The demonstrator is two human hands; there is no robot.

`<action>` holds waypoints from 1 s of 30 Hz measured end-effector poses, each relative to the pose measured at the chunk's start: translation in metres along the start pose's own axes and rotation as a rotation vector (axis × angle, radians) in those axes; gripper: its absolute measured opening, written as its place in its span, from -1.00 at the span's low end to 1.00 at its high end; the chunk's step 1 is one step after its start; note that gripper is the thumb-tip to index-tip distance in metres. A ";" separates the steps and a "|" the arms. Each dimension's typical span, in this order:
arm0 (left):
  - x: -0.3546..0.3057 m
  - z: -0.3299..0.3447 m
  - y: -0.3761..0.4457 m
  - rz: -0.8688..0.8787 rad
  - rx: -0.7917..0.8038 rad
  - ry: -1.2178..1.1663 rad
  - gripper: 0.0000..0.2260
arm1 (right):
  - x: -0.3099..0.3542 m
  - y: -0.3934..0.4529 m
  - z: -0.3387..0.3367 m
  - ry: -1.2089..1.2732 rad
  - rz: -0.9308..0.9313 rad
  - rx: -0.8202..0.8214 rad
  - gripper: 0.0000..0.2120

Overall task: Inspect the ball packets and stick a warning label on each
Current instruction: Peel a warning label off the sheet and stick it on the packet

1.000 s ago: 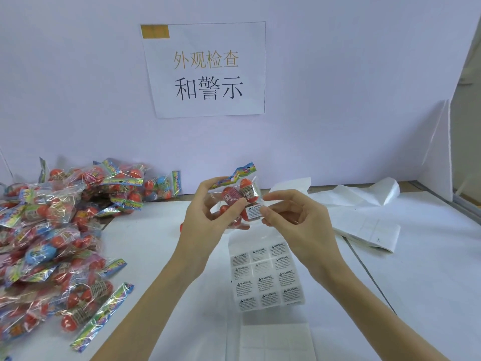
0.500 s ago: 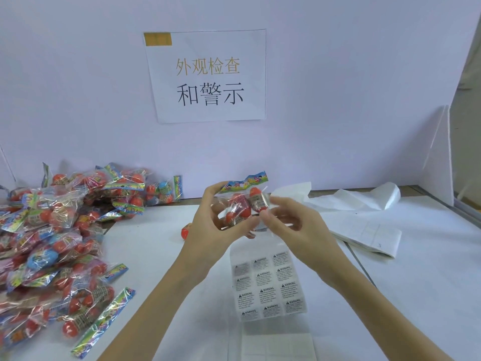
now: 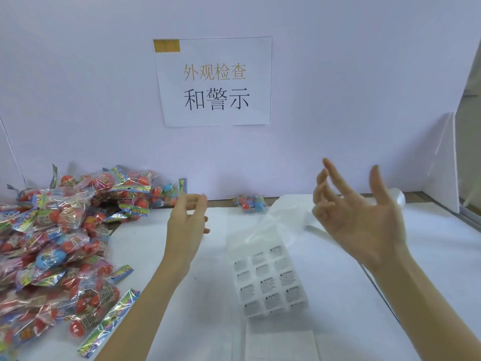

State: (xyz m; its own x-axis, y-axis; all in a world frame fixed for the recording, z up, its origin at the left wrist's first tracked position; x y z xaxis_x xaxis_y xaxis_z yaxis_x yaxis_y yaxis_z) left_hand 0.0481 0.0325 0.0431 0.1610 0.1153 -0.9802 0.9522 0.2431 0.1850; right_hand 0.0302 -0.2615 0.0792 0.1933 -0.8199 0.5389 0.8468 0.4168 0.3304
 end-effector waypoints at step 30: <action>0.038 -0.102 -0.010 -0.663 0.517 1.678 -0.47 | -0.047 0.004 -0.052 -0.215 0.160 -0.403 -0.82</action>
State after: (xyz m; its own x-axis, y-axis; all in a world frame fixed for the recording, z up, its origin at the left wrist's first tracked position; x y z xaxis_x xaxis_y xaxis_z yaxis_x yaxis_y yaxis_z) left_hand 0.0186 0.1323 0.0117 -0.3024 0.9156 0.2648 0.7711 0.3983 -0.4968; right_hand 0.0503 -0.2417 0.0153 0.2664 -0.6403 0.7204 0.9475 0.3112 -0.0738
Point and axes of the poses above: each hand's wrist, its own y-axis towards the middle knuckle, its own z-axis out of the palm, x = y × z, the point moved 8 cm from there along y, towards the middle knuckle, and after that the axes turned 7 degrees about x, right-handed, at the moved point
